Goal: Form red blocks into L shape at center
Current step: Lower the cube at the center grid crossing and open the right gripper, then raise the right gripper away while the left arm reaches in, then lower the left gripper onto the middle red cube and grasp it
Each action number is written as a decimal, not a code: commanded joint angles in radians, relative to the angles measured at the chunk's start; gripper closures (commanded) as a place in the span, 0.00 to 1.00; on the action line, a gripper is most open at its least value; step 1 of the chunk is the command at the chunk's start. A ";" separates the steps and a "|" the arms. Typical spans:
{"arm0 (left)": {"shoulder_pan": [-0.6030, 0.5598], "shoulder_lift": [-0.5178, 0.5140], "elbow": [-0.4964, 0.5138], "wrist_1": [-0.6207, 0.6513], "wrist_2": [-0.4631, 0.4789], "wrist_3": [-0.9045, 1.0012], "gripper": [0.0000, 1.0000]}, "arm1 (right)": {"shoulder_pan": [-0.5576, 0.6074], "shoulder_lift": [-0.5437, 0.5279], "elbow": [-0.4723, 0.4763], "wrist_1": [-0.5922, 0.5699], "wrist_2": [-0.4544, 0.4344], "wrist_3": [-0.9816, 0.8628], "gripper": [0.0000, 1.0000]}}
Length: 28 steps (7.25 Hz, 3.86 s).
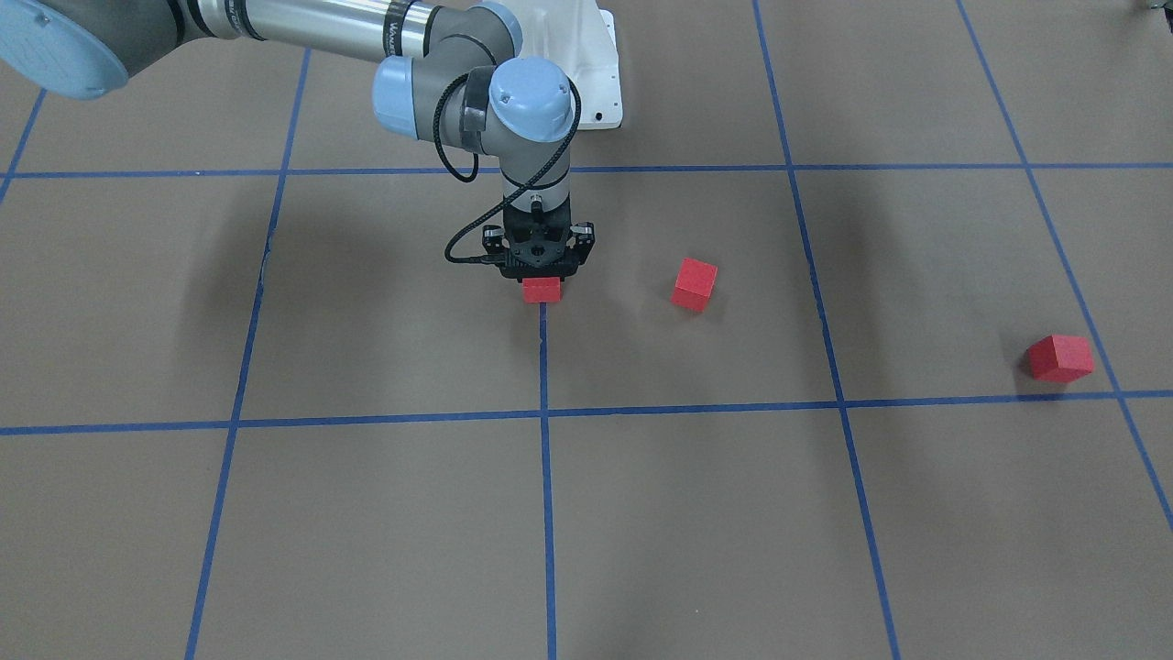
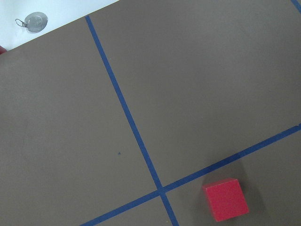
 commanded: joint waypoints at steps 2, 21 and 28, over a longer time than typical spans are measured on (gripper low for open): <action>0.000 0.000 -0.001 0.000 0.000 0.000 0.00 | 0.001 0.000 0.000 0.000 -0.001 0.001 0.25; 0.888 -0.405 -0.158 0.150 0.374 -0.874 0.00 | 0.920 -0.670 0.129 0.074 0.472 -1.197 0.02; 0.963 -0.393 -0.153 0.179 0.396 -0.936 0.22 | 0.919 -0.667 0.128 0.074 0.470 -1.193 0.01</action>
